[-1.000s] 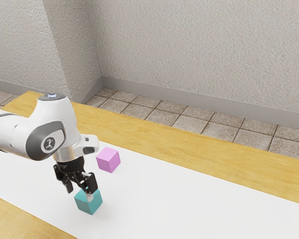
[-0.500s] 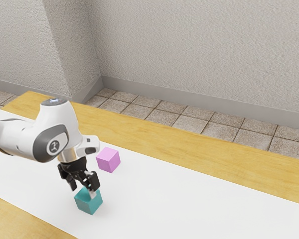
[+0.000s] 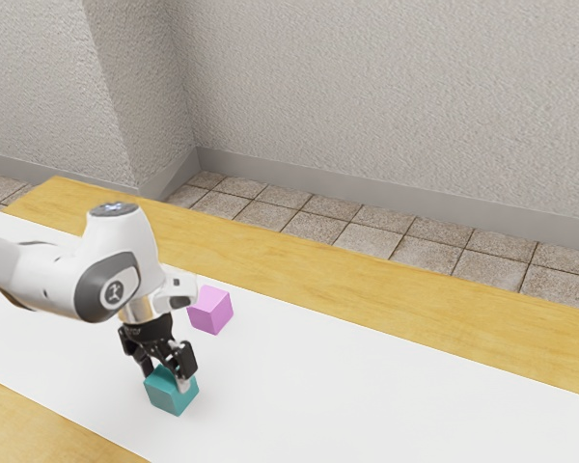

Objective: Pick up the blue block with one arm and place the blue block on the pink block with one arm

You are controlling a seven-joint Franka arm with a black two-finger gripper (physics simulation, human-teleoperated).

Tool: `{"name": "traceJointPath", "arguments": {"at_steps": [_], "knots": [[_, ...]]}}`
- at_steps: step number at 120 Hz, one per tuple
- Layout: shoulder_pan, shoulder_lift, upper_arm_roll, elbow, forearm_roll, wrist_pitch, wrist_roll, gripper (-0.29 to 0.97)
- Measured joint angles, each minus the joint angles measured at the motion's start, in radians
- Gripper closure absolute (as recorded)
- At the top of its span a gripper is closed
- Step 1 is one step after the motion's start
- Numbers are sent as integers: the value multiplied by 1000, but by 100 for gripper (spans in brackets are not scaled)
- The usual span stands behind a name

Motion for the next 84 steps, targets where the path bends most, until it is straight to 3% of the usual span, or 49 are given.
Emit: {"name": "traceJointPath", "arguments": {"at_steps": [24, 84], "knots": [[-1, 36, 0, 12, -1, 17, 6, 9], [-4, 57, 18, 19, -7, 7, 11, 26]]}}
